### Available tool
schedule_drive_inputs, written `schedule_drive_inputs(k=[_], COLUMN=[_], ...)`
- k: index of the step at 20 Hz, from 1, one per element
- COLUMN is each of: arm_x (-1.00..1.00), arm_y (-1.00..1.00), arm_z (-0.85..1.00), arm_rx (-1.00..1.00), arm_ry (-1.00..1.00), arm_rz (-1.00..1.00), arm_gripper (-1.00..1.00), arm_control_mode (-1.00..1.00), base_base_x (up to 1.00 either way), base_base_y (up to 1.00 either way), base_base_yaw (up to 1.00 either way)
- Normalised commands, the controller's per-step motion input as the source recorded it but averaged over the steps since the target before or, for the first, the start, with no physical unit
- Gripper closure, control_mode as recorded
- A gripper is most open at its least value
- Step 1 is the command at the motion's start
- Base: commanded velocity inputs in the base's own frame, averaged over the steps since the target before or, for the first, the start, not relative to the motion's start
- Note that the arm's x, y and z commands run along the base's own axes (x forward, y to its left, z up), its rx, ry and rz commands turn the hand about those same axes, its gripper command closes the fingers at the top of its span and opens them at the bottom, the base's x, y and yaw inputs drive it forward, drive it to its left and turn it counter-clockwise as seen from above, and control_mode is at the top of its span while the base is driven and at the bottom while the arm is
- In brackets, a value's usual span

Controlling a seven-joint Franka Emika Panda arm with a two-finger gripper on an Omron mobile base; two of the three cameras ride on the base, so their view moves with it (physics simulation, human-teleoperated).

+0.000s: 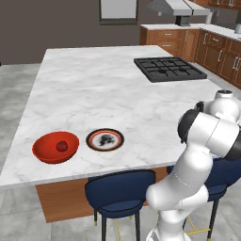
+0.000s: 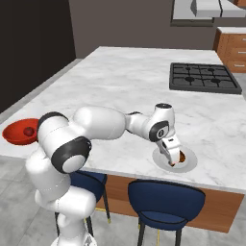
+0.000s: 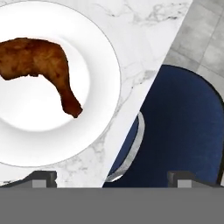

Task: Pick the chicken drumstick and tomato from their plates and place them in the bowl. Then put the bowl in the fridge.

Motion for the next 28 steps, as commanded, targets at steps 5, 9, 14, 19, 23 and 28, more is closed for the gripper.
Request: schedule_drive_inputs(k=[5,9,14,19,23,28], arm_x=[0.33,0.33,0.24,0.15,0.21,0.32], arm_y=[-0.13,-0.14,-0.18,-0.18,-0.14,-0.13], arm_z=[-0.21,-0.1,-0.12,-0.16,-0.18,-0.05], arm_rx=[0.0,0.0,-0.02,0.0,0.0,0.01], arm_ry=[-0.03,0.0,0.03,0.12,0.15,0.14], arm_rz=[0.08,0.23,0.25,0.21,0.14,0.09], arm_gripper=[-1.0,-1.0,-1.0,-1.0,-1.0,-1.0], arm_control_mode=[-1.0,-1.0,-1.0,-1.0,-1.0,-1.0], base_base_x=[0.0,0.0,0.0,0.0,0.0,0.0], base_base_y=[0.0,0.0,0.0,0.0,0.0,0.0], base_base_yaw=[0.0,0.0,0.0,0.0,0.0,0.0])
